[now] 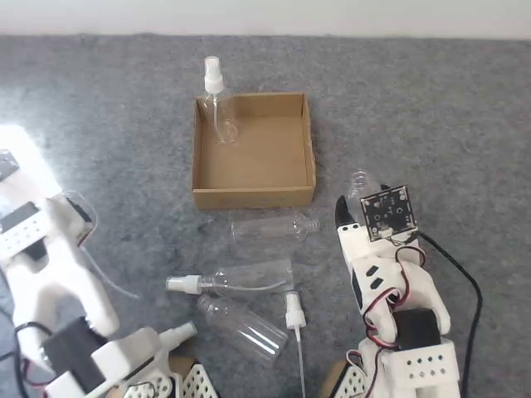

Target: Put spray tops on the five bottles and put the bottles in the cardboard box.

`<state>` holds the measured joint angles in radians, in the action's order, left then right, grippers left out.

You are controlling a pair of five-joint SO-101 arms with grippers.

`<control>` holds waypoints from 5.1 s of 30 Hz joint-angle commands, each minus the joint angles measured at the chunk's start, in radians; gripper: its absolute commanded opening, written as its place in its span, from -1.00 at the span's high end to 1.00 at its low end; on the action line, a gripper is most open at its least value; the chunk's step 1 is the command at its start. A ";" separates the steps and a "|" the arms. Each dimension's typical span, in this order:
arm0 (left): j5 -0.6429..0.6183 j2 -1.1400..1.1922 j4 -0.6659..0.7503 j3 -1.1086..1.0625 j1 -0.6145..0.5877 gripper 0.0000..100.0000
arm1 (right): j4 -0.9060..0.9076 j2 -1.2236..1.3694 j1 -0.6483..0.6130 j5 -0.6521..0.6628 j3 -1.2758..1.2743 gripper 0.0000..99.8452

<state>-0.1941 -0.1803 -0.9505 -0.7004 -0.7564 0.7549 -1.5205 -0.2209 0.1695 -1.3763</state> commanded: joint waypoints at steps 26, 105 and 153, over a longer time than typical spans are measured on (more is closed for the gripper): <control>-0.104 -0.003 -0.499 0.777 0.018 0.98 | -0.142 -0.021 -0.101 -0.008 -0.084 0.78; -0.516 -1.074 0.078 -0.067 0.634 0.98 | -0.240 -0.021 -0.443 0.149 -0.192 0.78; -0.454 -1.068 0.295 -0.300 0.812 0.98 | -0.288 -0.021 -0.553 0.158 -0.195 0.78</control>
<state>-0.6851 -1.2390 -0.6851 -1.0058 0.0276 0.4864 -1.5205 -0.7656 0.3168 -1.5819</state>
